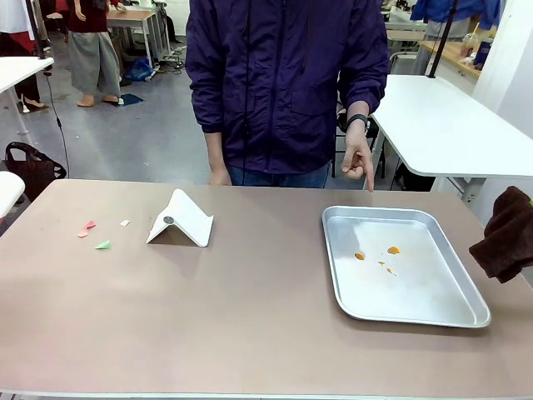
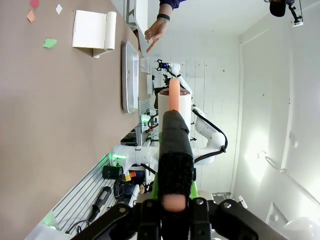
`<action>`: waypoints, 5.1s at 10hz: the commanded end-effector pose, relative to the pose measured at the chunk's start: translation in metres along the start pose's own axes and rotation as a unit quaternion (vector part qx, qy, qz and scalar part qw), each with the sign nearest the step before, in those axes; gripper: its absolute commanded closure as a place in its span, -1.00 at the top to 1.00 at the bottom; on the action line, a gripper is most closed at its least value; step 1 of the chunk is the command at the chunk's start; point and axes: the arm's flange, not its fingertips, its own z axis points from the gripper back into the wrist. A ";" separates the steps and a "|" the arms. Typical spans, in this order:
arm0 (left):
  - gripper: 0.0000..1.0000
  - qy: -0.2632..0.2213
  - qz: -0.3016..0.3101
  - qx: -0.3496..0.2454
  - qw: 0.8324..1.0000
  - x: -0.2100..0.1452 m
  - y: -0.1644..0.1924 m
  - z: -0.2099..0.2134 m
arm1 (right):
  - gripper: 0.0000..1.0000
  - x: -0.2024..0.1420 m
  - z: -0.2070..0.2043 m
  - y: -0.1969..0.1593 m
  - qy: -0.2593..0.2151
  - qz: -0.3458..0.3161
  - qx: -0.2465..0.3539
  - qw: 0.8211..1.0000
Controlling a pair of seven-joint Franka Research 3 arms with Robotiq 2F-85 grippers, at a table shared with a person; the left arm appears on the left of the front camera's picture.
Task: Clean the surface of the table.
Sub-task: If a person points to the right, clean the right side of the table with your right hand, and if they point to the left, clean the left side with your left hand.
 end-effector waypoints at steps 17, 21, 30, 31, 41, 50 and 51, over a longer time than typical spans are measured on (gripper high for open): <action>-0.97 0.001 -0.009 -0.009 1.000 -0.003 -0.002 -0.001 | -0.82 0.065 -0.154 -0.009 -0.100 0.122 -0.485 0.860; -0.97 0.001 -0.009 -0.009 1.000 -0.003 -0.002 -0.001 | -0.82 0.090 -0.183 -0.035 -0.086 0.124 -0.524 0.838; -0.97 0.001 -0.009 -0.009 1.000 -0.003 -0.002 -0.001 | -0.82 0.134 -0.231 -0.081 -0.078 0.142 -0.455 0.876; -0.97 0.001 -0.009 -0.009 1.000 -0.003 -0.002 -0.001 | -0.82 0.130 -0.238 -0.084 -0.051 0.131 -0.433 0.890; -0.97 0.001 -0.009 -0.009 1.000 -0.003 -0.002 -0.001 | -0.82 0.079 -0.305 -0.113 0.100 0.123 -0.429 0.889; -0.97 0.001 -0.009 -0.009 1.000 -0.003 -0.002 -0.001 | -0.82 0.105 -0.262 -0.094 0.004 0.123 -0.445 0.887; -0.97 0.001 -0.009 -0.009 1.000 -0.003 -0.002 -0.001 | -0.82 0.110 -0.253 -0.093 -0.015 0.115 -0.451 0.885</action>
